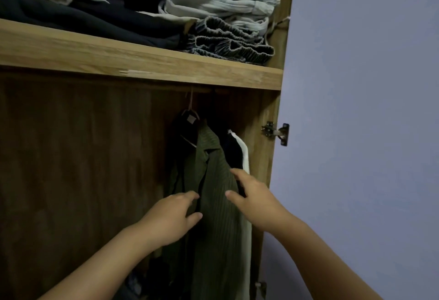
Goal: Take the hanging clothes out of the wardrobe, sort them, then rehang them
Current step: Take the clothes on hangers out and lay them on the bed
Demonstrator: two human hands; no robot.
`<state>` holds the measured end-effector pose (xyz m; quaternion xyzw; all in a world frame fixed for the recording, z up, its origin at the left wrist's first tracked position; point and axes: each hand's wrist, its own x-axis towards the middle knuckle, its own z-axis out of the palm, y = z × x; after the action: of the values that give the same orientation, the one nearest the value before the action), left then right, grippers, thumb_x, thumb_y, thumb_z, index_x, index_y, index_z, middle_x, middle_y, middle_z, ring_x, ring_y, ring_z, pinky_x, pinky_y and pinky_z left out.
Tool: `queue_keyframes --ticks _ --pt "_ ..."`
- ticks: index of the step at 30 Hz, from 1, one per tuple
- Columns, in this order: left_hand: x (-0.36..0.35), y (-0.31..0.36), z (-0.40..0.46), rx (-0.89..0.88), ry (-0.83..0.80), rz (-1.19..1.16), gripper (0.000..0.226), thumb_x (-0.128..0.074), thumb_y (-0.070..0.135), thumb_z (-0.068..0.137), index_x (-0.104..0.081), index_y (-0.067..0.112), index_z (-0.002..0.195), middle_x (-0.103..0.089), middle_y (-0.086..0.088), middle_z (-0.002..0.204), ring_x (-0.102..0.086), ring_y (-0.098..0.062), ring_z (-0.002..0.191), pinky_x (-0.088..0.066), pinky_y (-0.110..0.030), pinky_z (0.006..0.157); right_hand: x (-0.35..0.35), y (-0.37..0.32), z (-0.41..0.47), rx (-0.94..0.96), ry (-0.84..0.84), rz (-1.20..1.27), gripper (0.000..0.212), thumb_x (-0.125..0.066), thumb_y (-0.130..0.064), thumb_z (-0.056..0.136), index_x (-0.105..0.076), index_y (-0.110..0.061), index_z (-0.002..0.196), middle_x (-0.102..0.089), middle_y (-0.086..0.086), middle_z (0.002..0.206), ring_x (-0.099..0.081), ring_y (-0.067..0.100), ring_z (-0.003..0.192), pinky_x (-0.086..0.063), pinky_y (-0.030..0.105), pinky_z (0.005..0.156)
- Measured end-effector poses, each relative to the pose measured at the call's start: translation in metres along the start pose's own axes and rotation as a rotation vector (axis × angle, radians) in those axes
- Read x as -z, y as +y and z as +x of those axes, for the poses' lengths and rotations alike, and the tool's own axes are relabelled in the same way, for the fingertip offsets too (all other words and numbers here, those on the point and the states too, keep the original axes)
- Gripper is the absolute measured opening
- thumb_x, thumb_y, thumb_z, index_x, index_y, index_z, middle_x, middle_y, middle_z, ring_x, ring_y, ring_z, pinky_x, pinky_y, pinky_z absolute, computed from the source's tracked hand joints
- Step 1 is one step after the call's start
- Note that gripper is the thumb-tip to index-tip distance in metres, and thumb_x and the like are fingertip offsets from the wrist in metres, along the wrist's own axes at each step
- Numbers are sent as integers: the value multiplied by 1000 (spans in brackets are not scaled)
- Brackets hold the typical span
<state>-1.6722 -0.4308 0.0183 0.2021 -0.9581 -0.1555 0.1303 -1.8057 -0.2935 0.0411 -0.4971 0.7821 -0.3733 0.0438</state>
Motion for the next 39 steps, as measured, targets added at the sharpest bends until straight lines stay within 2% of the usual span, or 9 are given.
queue_keyframes --ticks 2,4,6,10,15,19,23,29,39 --pt "9 -18 20 -14 14 -7 52 -47 39 95 -29 27 143 -46 4 138 -47 -8 121 -41 -20 97 -6 -4 32 2 58 91 56 -51 -29 95 -27 -26 146 -39 -4 146 -41 11 129 -39 25 104" --pt "18 -38 39 -25 27 -13 53 -47 40 94 -30 28 142 -46 5 137 -48 -8 120 -42 -20 97 -9 -11 64 -15 96 185 53 -48 -25 97 -27 -24 146 -45 -7 135 -48 -1 108 -42 4 80" --pt "28 -57 57 -36 42 -22 53 -48 40 94 -30 29 142 -47 6 136 -49 -8 118 -44 -20 95 -12 -14 96 -54 124 265 53 -45 -24 98 -25 -20 147 -46 -6 131 -47 -5 97 -40 0 69" --pt "42 -90 83 -62 49 -66 53 -48 38 94 -30 29 142 -46 9 137 -50 -5 115 -43 -16 93 -25 -9 156 -131 176 304 53 -42 -31 99 -27 -16 147 -39 4 146 -40 18 132 -34 26 105" --pt "51 -124 99 -82 52 -143 48 -49 36 94 -32 34 139 -46 17 128 -49 3 105 -41 -6 83 -38 -4 194 -226 100 583 24 -49 -16 97 -58 -10 118 -67 9 108 -64 19 93 -52 26 81" --pt "51 -142 105 -84 74 -170 45 -49 35 94 -33 36 135 -45 21 119 -54 3 101 -44 -8 85 -46 -7 200 -230 112 728 26 -44 1 95 -65 -15 100 -69 17 101 -66 32 94 -53 42 88" --pt "48 -152 114 -76 101 -197 42 -51 33 93 -37 36 132 -45 26 110 -56 2 93 -44 -6 75 -49 -10 199 -200 193 761 31 -42 4 95 -67 -14 101 -71 16 98 -68 32 94 -55 42 86" --pt "52 -151 122 -101 168 -234 37 -53 29 92 -41 38 126 -50 23 111 -56 1 93 -48 -13 81 -35 -14 192 -138 210 971 30 -42 8 93 -65 -8 100 -73 12 82 -71 23 74 -58 31 64" --pt "64 -154 119 -99 380 -291 29 -54 19 92 -56 24 120 -58 14 102 -56 -1 90 -45 -13 77 -22 -25 163 -99 153 1302 26 -48 4 85 -63 -3 105 -72 16 86 -71 24 74 -59 33 62"
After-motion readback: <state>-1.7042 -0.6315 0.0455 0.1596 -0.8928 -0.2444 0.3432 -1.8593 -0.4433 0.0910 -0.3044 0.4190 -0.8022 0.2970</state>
